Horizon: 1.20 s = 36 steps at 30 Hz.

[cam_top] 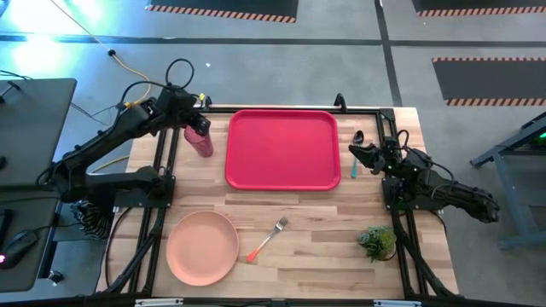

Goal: Pick and place plate/cup/fork/spoon on tray
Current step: Put the pink cup to the top left side of the red serving tray

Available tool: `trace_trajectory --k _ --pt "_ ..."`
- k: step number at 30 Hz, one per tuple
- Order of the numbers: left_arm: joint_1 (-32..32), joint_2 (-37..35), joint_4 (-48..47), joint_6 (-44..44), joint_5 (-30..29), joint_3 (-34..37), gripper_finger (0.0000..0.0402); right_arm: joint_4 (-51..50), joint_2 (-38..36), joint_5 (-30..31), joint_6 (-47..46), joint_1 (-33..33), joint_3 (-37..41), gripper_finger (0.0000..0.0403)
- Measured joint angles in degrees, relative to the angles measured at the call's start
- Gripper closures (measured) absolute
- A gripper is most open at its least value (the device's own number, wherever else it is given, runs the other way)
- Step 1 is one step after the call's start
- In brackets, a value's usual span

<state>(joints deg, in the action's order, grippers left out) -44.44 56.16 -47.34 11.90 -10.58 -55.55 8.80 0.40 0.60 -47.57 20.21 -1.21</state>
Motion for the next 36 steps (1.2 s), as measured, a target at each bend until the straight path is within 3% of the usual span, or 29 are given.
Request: trace_trajectory --k 9,15,21,28,36 --pt "-2.80 1.73 -0.39 -1.31 -0.02 0.00 0.0227 -0.13 0.00 0.00 0.00 0.00 0.00 0.0293" --pt "-4.37 2.28 -0.99 -14.36 0.01 0.00 0.0227 -0.86 0.00 0.02 -0.04 0.01 0.00 0.0293" --pt "-4.68 2.28 -1.63 -24.54 4.82 0.02 0.0227 -1.72 0.00 0.02 0.02 0.00 0.00 0.0293" --pt "-4.68 2.28 -6.48 -14.22 5.07 0.02 0.0227 -3.59 -0.02 -0.04 0.00 0.02 0.00 0.0293" --pt "-4.72 2.34 -12.44 -9.96 -0.96 0.04 0.0227 -3.89 0.00 -0.13 0.02 0.02 0.00 0.0293"
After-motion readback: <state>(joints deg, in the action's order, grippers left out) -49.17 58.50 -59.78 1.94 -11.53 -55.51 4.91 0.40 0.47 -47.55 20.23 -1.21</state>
